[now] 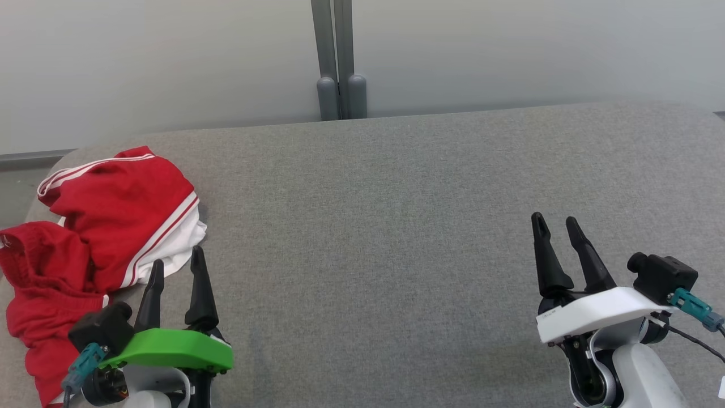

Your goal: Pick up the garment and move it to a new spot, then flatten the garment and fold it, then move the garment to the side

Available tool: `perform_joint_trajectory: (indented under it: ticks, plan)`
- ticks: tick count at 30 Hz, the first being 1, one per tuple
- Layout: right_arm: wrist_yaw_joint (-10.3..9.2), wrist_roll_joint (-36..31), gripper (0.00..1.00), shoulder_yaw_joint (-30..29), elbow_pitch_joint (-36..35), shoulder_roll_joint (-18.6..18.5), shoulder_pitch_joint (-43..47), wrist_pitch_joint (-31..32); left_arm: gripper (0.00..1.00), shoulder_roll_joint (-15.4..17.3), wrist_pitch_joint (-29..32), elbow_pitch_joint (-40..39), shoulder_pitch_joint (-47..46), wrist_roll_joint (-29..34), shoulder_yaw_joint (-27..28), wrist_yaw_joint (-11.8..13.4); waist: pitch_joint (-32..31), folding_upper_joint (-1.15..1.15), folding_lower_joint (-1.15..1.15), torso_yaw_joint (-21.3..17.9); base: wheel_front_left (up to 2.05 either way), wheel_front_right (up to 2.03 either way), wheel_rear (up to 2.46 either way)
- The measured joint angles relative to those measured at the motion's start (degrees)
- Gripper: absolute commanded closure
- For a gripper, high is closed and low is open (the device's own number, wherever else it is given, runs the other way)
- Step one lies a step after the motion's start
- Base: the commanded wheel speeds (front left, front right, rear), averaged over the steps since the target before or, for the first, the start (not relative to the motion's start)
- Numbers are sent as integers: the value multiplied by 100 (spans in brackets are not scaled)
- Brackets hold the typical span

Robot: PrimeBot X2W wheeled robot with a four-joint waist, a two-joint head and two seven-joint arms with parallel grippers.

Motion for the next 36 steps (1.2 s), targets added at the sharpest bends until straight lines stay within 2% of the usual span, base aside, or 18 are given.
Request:
perform_joint_trajectory:
  ticks: [9,36]
  plan:
    - [0,-583,0,-74,49,19,-40,-134,0,3,-129,27,-1,530,-81,48,-16,0,0,23,0,0,0]
    - [1,-1719,0,-77,290,21,-130,-455,0,15,-453,107,-7,1673,-231,154,-30,0,0,41,0,0,0]
